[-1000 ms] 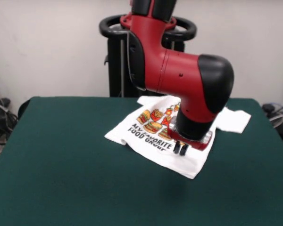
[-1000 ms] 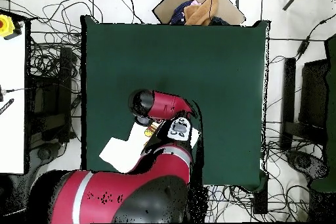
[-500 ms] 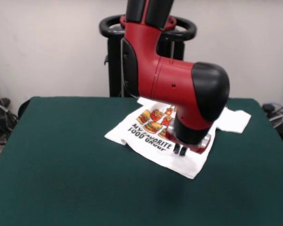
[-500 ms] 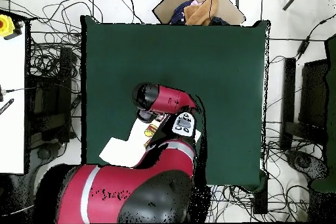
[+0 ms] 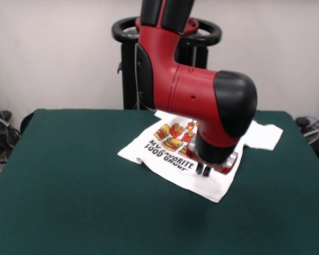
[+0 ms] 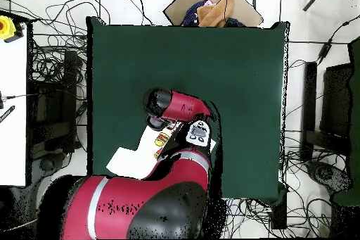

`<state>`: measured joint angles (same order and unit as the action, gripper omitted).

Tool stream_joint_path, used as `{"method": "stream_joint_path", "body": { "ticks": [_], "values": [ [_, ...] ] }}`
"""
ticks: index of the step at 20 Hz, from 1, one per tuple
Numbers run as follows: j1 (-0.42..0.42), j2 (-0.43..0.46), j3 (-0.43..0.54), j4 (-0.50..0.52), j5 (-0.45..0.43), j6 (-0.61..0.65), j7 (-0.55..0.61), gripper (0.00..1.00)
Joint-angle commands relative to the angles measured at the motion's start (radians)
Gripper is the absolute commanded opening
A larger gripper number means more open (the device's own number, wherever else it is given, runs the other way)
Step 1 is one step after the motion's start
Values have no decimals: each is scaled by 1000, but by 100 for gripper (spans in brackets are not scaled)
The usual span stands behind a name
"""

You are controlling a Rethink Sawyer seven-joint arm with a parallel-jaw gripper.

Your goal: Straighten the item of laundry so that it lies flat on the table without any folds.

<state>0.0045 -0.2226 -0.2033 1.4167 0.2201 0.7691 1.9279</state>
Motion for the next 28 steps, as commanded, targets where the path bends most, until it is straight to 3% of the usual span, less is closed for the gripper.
{"method": "stream_joint_path", "body": {
  "ticks": [1,10,21,28],
  "values": [
    [31,152,124,-142,143,-408,332,0],
    [125,155,30,-198,206,-253,431,0],
    [103,217,79,-279,251,-268,343,0],
    [95,252,87,-358,293,-257,365,0]
  ]
}}
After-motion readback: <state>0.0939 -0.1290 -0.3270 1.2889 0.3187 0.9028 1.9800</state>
